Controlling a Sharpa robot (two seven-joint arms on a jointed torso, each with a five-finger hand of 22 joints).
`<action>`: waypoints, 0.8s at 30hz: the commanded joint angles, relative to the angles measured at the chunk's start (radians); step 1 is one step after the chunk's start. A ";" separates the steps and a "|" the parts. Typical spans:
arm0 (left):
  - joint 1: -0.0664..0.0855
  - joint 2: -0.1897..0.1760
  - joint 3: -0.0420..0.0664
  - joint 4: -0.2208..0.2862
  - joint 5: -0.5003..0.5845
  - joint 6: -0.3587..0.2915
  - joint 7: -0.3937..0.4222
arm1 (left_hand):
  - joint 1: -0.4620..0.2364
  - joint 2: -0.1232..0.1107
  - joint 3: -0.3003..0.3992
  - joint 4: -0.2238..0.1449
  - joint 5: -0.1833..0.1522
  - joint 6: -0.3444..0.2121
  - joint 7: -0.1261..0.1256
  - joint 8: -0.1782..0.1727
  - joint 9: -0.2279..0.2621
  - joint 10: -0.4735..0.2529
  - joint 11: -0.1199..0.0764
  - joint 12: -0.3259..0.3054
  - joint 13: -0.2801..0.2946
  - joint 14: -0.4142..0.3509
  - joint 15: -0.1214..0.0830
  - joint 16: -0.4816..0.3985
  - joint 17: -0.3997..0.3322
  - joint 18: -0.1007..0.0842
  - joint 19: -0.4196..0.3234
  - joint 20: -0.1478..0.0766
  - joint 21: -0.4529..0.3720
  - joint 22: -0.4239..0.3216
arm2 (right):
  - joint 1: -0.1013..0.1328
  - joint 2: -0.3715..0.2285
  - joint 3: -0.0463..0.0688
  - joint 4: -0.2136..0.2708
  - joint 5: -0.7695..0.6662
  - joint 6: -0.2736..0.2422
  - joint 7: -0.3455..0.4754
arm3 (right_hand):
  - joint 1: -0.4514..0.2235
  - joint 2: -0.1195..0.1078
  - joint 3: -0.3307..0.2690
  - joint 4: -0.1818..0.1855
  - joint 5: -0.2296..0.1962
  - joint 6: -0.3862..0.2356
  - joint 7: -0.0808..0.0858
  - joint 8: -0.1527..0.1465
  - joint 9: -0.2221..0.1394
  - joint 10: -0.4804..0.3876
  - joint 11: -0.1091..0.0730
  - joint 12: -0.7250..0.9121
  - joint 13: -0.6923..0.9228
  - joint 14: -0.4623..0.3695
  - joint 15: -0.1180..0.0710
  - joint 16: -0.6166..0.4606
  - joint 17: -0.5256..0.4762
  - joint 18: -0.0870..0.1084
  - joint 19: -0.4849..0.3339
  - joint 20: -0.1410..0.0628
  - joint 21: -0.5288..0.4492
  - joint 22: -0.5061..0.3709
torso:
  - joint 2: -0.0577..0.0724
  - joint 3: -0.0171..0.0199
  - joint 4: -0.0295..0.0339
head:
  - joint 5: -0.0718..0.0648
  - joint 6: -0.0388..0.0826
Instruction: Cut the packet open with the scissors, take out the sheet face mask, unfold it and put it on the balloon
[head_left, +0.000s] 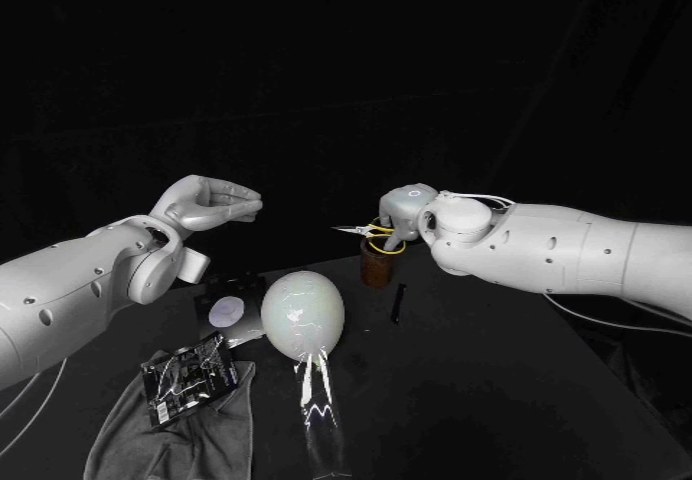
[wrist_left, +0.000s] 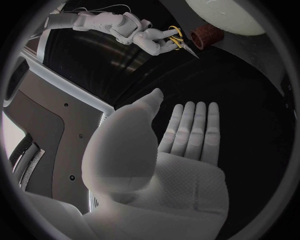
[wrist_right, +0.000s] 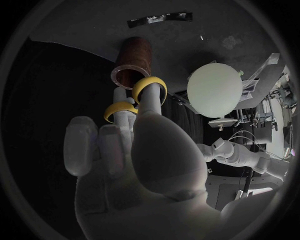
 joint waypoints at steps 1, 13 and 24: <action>0.016 -0.008 0.001 -0.005 -0.067 0.010 0.012 | 0.012 0.002 -0.013 0.001 -0.003 -0.006 0.004 -0.005 -0.002 -0.011 0.001 -0.004 0.000 -0.016 0.004 -0.009 -0.004 0.000 -0.016 0.001 -0.010 -0.001 | -0.003 0.056 0.001 -0.064 -0.072 0.036 0.022 | 0.190 0.202 0.112 -0.109 -0.005 0.005 0.001 0.004 0.001 0.108 -0.088 0.001 -0.001 0.058 -0.038 0.005 0.002 -0.005 0.005 -0.001 0.006 0.147 | 0.008 0.0008 0.0052 | 0.019 0.008; 0.073 -0.022 -0.001 -0.030 -0.106 -0.002 -0.001 | 0.034 0.013 -0.066 0.017 -0.003 -0.012 0.011 -0.008 -0.005 -0.032 0.006 -0.002 0.001 -0.004 0.005 0.002 -0.011 -0.008 -0.027 0.000 -0.018 0.007 | 0.002 0.230 0.003 -0.229 -0.140 0.012 0.010 | 0.193 0.202 0.114 -0.111 -0.005 0.005 0.001 0.002 0.001 0.108 -0.088 -0.002 -0.003 0.059 -0.038 0.005 0.005 -0.006 0.008 -0.001 0.009 0.149 | 0.055 -0.0063 0.0188 | 0.055 0.041; 0.114 0.005 -0.002 -0.049 -0.161 0.016 -0.040 | 0.042 0.024 -0.133 0.049 -0.003 -0.022 0.008 -0.013 -0.009 -0.048 0.010 -0.004 0.000 -0.053 0.017 -0.024 -0.029 -0.025 -0.113 0.002 -0.043 -0.005 | 0.015 0.299 0.008 -0.280 -0.172 -0.043 0.003 | 0.194 0.202 0.114 -0.111 -0.005 0.005 0.002 0.002 0.001 0.109 -0.088 -0.003 -0.003 0.060 -0.038 0.006 0.011 -0.010 0.020 -0.001 0.023 0.158 | 0.095 -0.0098 0.0248 | 0.058 0.064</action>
